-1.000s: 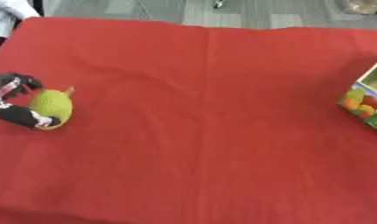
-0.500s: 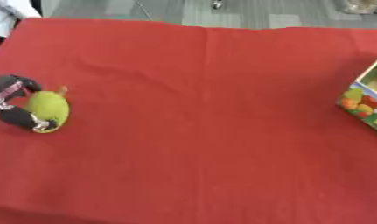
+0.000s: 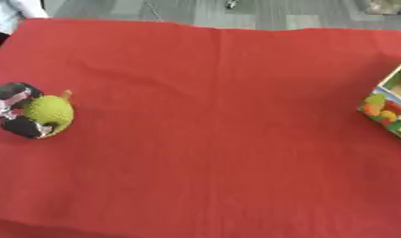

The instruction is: Pick up the objects with one hand, pass them to the other hand, and then place them into the box on the other side of the table.

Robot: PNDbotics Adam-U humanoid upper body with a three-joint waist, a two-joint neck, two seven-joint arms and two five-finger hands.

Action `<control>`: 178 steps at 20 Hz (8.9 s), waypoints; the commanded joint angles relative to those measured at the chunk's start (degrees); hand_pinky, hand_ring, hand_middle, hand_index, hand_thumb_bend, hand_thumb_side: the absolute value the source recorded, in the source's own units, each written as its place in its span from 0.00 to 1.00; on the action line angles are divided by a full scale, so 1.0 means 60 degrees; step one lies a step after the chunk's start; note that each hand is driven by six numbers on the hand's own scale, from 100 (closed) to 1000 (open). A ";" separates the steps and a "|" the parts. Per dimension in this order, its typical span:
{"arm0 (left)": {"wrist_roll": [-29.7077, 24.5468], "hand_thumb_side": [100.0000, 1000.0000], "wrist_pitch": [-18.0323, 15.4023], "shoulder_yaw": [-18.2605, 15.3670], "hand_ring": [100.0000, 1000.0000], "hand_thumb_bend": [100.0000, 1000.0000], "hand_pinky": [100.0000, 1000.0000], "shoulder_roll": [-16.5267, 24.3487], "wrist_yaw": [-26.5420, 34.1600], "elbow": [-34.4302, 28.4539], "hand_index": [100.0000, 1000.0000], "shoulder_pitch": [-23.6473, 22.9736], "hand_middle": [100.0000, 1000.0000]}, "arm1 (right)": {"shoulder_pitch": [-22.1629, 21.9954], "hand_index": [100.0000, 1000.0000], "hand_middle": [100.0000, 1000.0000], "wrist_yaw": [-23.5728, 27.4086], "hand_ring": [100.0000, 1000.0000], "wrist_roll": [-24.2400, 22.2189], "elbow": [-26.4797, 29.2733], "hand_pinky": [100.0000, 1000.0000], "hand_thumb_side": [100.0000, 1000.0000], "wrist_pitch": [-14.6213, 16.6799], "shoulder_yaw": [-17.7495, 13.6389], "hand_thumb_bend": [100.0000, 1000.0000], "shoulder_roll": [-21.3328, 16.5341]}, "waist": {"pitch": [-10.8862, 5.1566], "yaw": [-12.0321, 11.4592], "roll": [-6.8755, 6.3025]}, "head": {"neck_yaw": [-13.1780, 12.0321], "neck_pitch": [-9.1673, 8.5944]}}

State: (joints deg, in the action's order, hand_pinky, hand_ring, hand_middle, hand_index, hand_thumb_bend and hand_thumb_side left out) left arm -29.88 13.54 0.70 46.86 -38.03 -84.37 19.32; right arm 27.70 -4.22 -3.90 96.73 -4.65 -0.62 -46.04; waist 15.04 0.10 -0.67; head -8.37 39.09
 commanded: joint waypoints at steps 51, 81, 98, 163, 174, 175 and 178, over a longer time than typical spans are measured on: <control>0.3551 0.17 -0.1769 0.1835 0.63 0.00 0.70 -0.2584 0.2091 -0.2805 0.61 0.1712 0.56 | 0.2870 0.86 0.82 0.1143 0.88 -0.2935 0.2976 0.87 0.19 0.1019 0.2344 0.15 0.0472 | -0.0312 0.0089 0.0145 | 0.0782 -0.0175; 0.4917 0.20 -0.2969 0.2654 0.61 0.00 0.69 -0.4465 0.0533 -0.2242 0.61 0.1847 0.55 | 0.4243 0.87 0.82 -0.1008 0.89 -0.5642 0.2327 0.87 0.27 0.0798 0.4115 0.20 0.3526 | -0.0323 0.0144 0.0352 | 0.1657 0.0078; 0.5197 0.17 -0.3465 0.2850 0.61 0.00 0.69 -0.4667 0.0101 -0.2337 0.60 0.1793 0.55 | 0.4326 0.85 0.81 -0.3502 0.88 -0.5010 0.0514 0.86 0.26 0.1732 0.4545 0.25 0.4629 | -0.0308 0.0090 0.0377 | 0.1690 0.0041; 0.5151 0.62 -0.2955 0.2882 0.71 0.65 0.75 -0.4254 -0.0384 -0.2478 0.87 0.1167 0.70 | 0.4212 0.49 0.42 -0.2909 0.68 -0.3997 0.0026 0.81 0.00 0.1397 0.3690 0.09 0.4261 | -0.0290 0.0144 0.0304 | 0.2046 0.0013; 0.5525 0.63 -0.2641 0.2328 0.71 0.64 0.75 -0.3125 -0.0357 -0.3090 0.85 0.0234 0.69 | 0.3784 0.50 0.42 -0.2534 0.69 -0.3315 0.0156 0.81 0.00 0.0477 0.2456 0.07 0.2931 | -0.0346 0.0345 0.0233 | 0.2614 0.0002; 0.5547 0.63 -0.2600 0.2300 0.71 0.64 0.75 -0.3024 -0.0280 -0.3204 0.85 0.0191 0.69 | 0.3721 0.50 0.42 -0.2433 0.69 -0.3168 0.0204 0.81 0.00 0.0468 0.2249 0.07 0.2692 | -0.0338 0.0317 0.0235 | 0.2668 -0.0010; 0.5621 0.61 -0.2433 0.2123 0.70 0.62 0.74 -0.2768 -0.0128 -0.3435 0.84 0.0008 0.68 | 0.3434 0.50 0.43 -0.2220 0.69 -0.2726 0.0136 0.81 0.00 0.0397 0.1888 0.07 0.2028 | -0.0315 0.0324 0.0198 | 0.2805 -0.0129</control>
State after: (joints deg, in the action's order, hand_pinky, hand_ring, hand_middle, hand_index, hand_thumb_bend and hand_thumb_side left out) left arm 3.52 -1.50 14.50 28.17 -39.23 -103.35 19.00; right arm 47.60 -18.25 -21.41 96.96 -2.05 12.49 -30.84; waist 14.65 2.07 0.69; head 7.93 39.16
